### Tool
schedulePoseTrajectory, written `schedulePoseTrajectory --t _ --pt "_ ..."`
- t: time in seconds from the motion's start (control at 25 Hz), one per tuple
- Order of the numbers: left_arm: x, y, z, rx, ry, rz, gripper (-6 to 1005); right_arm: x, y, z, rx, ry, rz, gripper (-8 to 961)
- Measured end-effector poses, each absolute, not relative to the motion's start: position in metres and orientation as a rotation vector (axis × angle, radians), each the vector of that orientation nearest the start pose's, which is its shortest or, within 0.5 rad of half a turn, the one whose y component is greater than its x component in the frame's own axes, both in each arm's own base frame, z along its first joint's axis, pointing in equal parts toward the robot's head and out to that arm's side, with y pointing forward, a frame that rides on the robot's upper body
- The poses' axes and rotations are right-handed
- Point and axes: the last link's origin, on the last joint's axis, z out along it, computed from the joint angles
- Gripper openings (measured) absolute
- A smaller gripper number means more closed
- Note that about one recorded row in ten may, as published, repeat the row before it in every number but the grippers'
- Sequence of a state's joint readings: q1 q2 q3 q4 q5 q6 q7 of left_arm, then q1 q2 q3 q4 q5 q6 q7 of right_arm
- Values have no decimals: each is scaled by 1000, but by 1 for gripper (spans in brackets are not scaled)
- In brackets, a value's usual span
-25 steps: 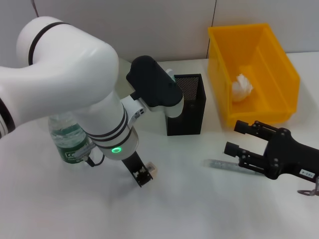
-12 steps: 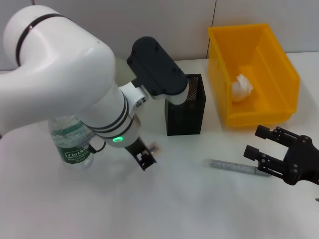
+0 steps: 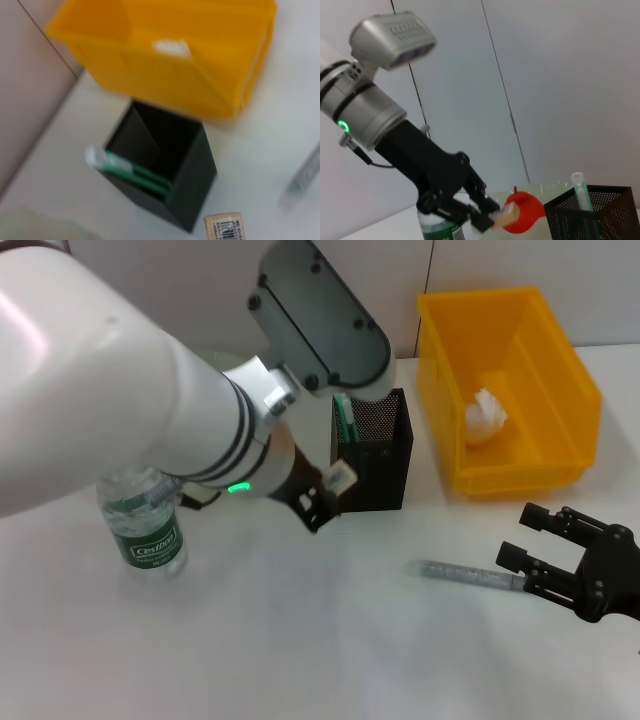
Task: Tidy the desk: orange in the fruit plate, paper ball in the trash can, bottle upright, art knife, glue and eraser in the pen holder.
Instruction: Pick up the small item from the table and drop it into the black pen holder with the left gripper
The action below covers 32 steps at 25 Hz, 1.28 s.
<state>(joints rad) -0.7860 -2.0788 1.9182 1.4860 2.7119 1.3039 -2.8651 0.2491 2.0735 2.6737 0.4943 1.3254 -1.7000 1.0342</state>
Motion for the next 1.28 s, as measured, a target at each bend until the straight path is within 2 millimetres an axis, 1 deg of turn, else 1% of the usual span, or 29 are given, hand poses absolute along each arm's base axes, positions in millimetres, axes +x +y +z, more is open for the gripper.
schedulePoseTrajectory --t 0.04,0.12,0.24,0.32,0.48,0.6,0.64,0.96,1.0,1.04,1.08,1.2,1.28 --pt "-55 344 -67 -2582 -268 409 240 333 240 20 -2323 634 976 691" --pt "-51 344 -61 -2573 -260 353 243 333 240 19 -2323 636 979 691" --pt "-51 344 -59 -2570 -257 338 248 332 241 18 -2329 635 980 691" --pt "-47 346 -52 -2557 -246 258 251 331 242 18 -2332 635 980 691" --pt "-39 348 -50 -2541 -204 144 257 331 242 17 -2334 640 982 691" --pt "-36 349 -53 -2540 -187 101 261 331 241 17 -2333 645 984 691" --pt "-35 352 -57 -2539 -183 76 263 331 241 17 -2333 647 985 691" --pt "-37 365 -67 -2519 -182 32 275 331 241 16 -2335 649 985 691" --pt "-39 371 -72 -2515 -187 29 277 331 241 16 -2335 649 986 691" --pt "-39 371 -72 -2515 -187 29 278 331 241 16 -2336 648 986 691" --pt "-42 381 -81 -2515 -208 21 280 331 241 16 -2337 648 987 691" --pt "-44 384 -82 -2512 -212 21 284 331 241 16 -2337 648 987 691" --pt "-55 398 -89 -2489 -234 39 288 331 241 16 -2337 651 987 691"
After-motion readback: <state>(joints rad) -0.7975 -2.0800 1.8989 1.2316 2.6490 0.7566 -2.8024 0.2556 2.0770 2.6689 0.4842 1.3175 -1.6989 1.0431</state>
